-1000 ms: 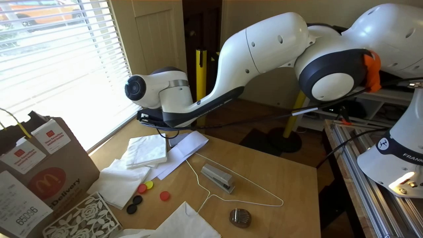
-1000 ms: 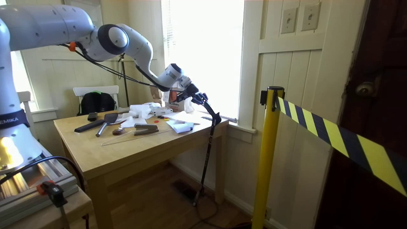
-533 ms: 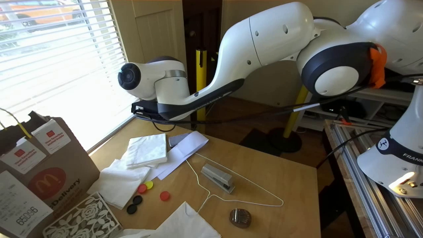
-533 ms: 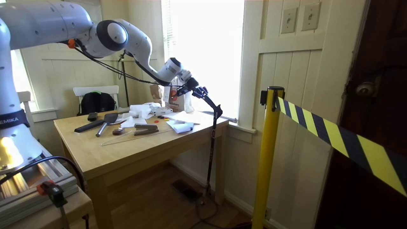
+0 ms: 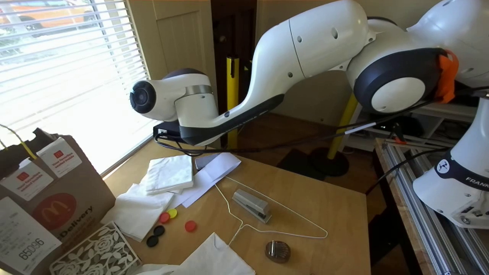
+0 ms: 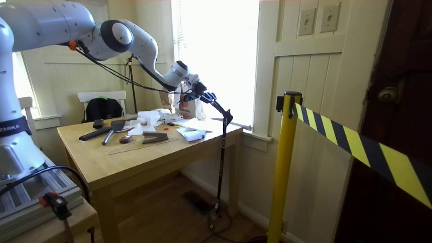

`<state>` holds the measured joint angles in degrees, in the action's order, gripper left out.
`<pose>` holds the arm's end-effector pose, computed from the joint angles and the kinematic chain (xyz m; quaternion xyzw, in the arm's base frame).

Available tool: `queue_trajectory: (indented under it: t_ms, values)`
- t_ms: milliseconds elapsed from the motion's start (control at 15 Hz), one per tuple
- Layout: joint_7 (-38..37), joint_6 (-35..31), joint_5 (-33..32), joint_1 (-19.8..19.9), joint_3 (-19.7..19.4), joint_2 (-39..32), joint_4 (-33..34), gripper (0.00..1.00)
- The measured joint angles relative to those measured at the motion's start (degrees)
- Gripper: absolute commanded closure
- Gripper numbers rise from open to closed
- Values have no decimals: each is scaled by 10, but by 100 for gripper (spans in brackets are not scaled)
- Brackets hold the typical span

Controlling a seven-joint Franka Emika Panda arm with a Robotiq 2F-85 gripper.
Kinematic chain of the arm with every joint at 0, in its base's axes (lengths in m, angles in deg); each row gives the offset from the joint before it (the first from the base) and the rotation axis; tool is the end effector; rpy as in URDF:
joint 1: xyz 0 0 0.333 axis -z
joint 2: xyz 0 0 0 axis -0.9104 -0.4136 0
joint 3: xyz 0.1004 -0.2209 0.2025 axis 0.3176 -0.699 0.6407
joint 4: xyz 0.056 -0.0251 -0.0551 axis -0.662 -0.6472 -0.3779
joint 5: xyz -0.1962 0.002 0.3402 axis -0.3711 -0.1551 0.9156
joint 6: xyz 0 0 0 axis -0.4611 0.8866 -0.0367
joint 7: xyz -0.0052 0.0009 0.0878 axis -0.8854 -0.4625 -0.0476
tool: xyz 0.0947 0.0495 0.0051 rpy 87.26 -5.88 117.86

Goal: Pick up the black object from the table and put it on the floor

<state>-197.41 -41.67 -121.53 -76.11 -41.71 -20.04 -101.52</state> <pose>0.7958 0.0070 0.1840 0.6334 -0.6264 0.3631 0.2731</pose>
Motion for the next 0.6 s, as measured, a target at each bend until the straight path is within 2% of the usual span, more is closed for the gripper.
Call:
queue_trajectory:
  t_ms: [333,600]
  values:
    - [3,11,-44,-23,-36,6,-19,93]
    - [3,10,-59,-34,-45,-2,-32,93]
